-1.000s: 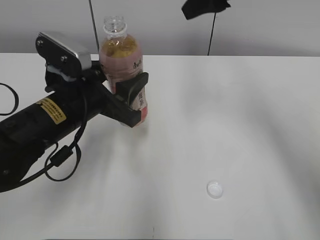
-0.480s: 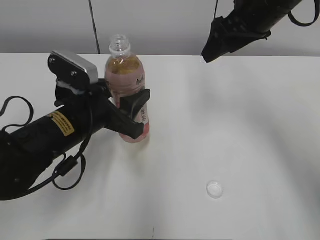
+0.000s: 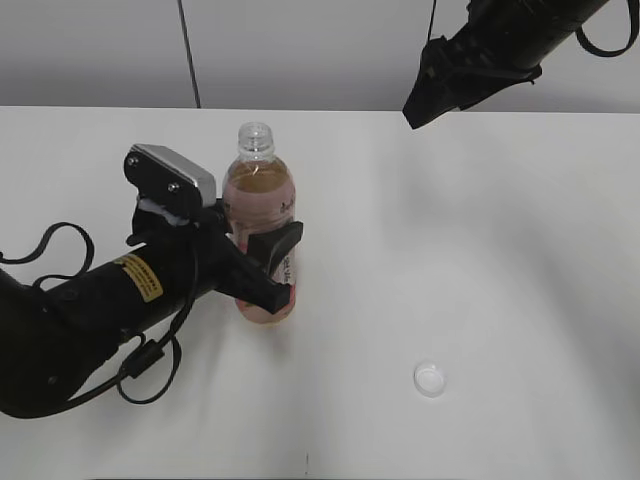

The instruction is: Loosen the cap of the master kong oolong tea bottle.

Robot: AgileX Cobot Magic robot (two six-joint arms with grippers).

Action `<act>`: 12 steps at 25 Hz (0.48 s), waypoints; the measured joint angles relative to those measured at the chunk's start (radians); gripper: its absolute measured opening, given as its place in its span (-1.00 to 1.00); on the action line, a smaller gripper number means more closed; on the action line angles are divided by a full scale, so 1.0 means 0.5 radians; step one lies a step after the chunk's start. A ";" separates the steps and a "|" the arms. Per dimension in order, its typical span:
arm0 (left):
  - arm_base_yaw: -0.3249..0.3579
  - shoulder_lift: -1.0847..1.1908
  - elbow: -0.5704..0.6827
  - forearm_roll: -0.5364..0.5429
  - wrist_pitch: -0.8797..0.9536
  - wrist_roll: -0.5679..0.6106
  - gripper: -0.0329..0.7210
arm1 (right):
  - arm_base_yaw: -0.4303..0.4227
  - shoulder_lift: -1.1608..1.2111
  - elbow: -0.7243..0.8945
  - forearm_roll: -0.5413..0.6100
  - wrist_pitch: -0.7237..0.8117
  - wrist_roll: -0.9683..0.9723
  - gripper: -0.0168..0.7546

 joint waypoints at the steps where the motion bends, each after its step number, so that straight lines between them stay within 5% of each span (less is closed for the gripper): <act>1: 0.000 0.000 0.000 0.002 0.000 0.000 0.13 | 0.000 0.000 0.000 0.000 0.000 0.000 0.52; 12: 0.000 0.004 0.000 0.052 -0.005 -0.002 0.13 | -0.001 0.000 0.000 0.000 0.000 0.027 0.52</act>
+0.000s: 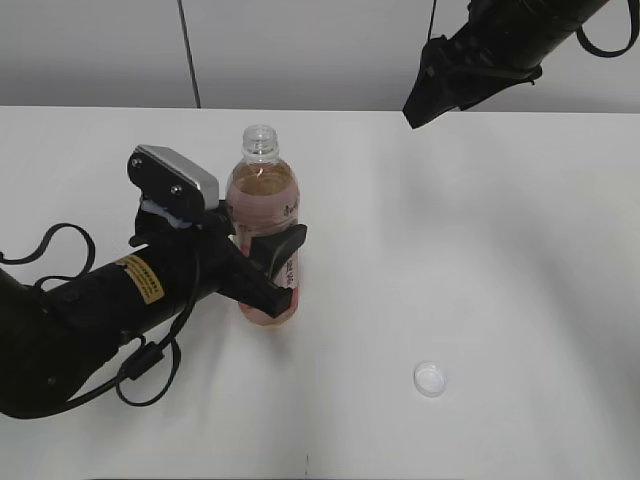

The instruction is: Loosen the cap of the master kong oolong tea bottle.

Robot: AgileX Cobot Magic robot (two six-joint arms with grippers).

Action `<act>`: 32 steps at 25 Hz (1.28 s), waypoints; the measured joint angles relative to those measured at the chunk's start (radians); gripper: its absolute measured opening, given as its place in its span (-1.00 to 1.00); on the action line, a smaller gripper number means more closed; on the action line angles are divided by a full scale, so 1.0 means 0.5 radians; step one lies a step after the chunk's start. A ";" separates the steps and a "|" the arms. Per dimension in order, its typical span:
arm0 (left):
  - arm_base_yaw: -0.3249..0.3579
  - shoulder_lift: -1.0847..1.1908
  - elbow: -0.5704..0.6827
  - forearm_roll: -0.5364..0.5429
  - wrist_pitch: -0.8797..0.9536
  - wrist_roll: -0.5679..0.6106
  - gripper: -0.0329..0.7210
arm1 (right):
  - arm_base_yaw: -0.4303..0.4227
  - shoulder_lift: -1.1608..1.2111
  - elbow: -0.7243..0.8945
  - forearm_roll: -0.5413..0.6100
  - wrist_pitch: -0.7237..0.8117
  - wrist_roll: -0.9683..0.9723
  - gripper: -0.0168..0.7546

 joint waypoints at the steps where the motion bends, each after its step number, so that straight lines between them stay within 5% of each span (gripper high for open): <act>1: 0.000 0.000 0.000 0.000 0.000 0.000 0.13 | 0.000 0.000 0.000 0.000 0.000 0.002 0.52; 18: 0.000 -0.058 0.011 0.016 -0.137 -0.005 0.37 | 0.000 0.000 0.000 0.000 0.000 0.012 0.52; 32: 0.000 -0.267 0.430 -0.068 -0.142 -0.005 0.40 | 0.000 0.000 0.000 0.000 0.000 0.020 0.52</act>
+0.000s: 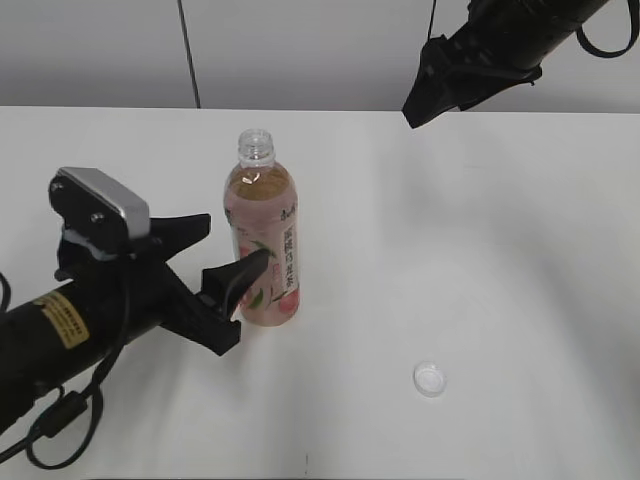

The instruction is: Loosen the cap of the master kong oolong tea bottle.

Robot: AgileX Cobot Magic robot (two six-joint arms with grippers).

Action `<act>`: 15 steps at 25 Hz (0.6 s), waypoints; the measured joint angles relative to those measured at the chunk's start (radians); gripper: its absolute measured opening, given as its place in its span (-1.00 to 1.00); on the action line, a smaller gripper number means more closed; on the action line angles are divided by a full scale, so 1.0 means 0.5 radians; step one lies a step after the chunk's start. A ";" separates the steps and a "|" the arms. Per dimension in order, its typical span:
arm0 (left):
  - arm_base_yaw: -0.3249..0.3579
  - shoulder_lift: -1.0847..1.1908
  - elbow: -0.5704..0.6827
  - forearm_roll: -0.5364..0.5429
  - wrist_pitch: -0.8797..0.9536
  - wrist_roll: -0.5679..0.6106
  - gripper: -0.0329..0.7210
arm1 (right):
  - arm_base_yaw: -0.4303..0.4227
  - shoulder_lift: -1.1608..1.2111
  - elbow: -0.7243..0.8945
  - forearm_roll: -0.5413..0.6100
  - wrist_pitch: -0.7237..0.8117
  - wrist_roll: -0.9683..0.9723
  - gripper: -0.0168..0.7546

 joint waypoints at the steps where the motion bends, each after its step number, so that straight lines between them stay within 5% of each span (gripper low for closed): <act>1: 0.000 -0.050 0.038 -0.023 -0.002 0.000 0.40 | 0.000 0.000 0.000 0.000 0.004 0.004 0.52; 7: 0.000 -0.351 0.216 -0.137 0.035 -0.091 0.40 | 0.000 0.000 0.000 -0.052 0.104 0.130 0.52; 15: 0.000 -0.945 0.123 -0.089 0.926 -0.128 0.40 | 0.000 -0.029 0.000 -0.192 0.290 0.397 0.52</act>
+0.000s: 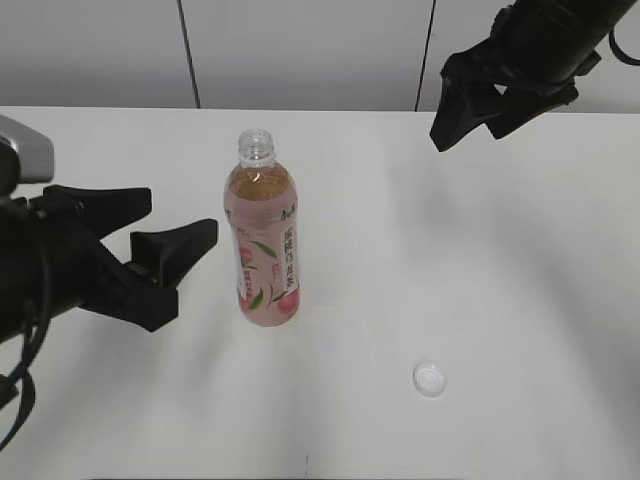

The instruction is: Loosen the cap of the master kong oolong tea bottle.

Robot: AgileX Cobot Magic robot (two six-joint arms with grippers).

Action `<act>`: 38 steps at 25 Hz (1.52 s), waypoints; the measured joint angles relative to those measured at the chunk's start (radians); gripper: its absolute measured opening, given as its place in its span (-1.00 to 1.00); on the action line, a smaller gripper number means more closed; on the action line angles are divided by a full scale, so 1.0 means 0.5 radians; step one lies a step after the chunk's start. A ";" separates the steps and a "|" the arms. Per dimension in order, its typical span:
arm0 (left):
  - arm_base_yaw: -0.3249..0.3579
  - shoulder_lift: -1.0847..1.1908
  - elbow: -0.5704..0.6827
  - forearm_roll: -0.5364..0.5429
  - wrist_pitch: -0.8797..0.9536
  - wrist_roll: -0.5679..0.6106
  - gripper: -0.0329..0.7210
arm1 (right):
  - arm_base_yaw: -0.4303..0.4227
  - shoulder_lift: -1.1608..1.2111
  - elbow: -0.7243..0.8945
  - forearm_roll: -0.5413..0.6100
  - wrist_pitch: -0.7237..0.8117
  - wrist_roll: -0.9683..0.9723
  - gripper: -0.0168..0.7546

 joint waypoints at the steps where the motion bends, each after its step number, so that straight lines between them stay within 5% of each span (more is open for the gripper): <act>1: 0.000 -0.104 -0.024 0.000 0.138 0.000 0.40 | 0.000 -0.014 0.002 -0.008 0.030 0.019 0.52; 13: -0.002 -1.208 -0.684 0.064 2.604 -0.002 0.29 | -0.001 -0.424 0.489 -0.081 0.046 0.232 0.52; 19: -0.002 -1.601 -0.715 0.070 3.393 -0.002 0.29 | -0.001 -0.799 0.852 -0.112 -0.013 0.291 0.52; 24: -0.002 -2.044 -0.716 0.057 3.654 -0.002 0.29 | -0.001 -1.205 1.119 -0.123 -0.011 0.319 0.48; 32: -0.002 -2.639 -0.556 0.025 3.552 0.031 0.28 | -0.001 -1.927 1.518 -0.142 -0.010 0.325 0.32; 38: -0.002 -2.721 -0.544 0.017 3.537 0.105 0.28 | -0.001 -2.553 1.875 -0.386 -0.078 0.325 0.23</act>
